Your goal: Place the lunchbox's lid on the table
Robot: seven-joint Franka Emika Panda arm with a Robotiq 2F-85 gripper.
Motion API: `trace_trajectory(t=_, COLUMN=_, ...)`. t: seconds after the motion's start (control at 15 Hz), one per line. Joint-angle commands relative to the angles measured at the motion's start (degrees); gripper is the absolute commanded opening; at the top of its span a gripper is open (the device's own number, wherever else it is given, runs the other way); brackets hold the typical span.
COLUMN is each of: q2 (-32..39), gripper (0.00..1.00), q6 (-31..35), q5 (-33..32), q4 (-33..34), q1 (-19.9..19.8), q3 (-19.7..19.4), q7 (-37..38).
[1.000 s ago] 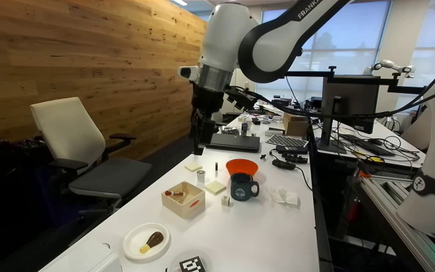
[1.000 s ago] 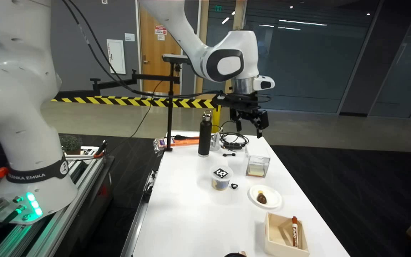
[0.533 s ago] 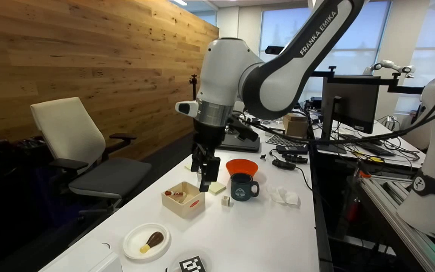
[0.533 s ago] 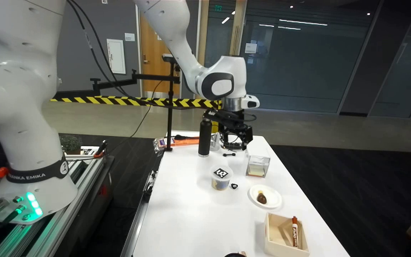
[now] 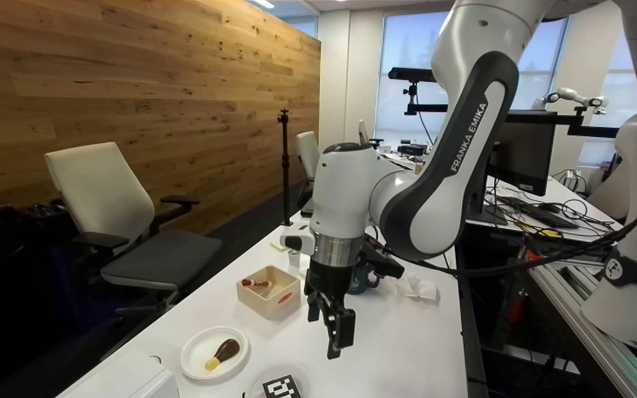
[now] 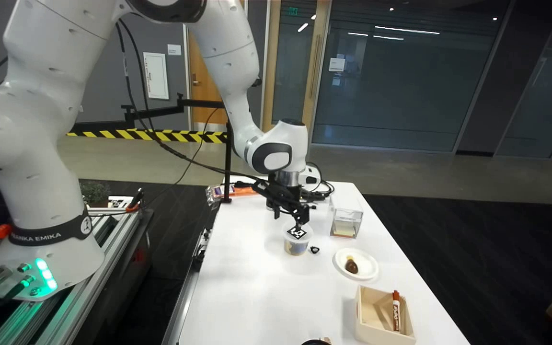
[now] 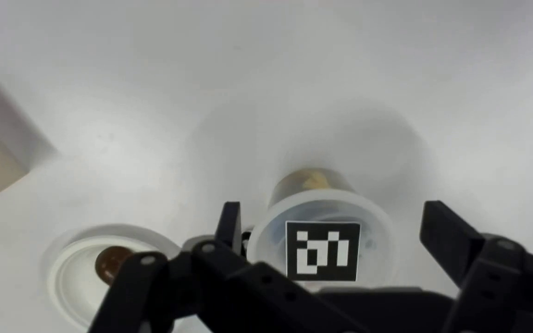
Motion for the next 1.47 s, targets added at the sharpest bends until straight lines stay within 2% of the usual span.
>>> trace_trajectory(t=0.0, q2=4.1, gripper=1.00, q6=4.5, q5=-1.5, q4=1.1, q1=0.5, q3=0.5, q7=1.6)
trace_trajectory(t=0.6, q2=7.3, gripper=1.00, q6=11.7, q5=-2.8, q4=1.9, q1=2.5, q3=1.1, q7=1.0)
trace_trajectory(t=1.4, q2=10.4, gripper=1.00, q6=16.7, q5=-2.6, q4=1.9, q1=7.2, q3=-4.7, q7=5.1)
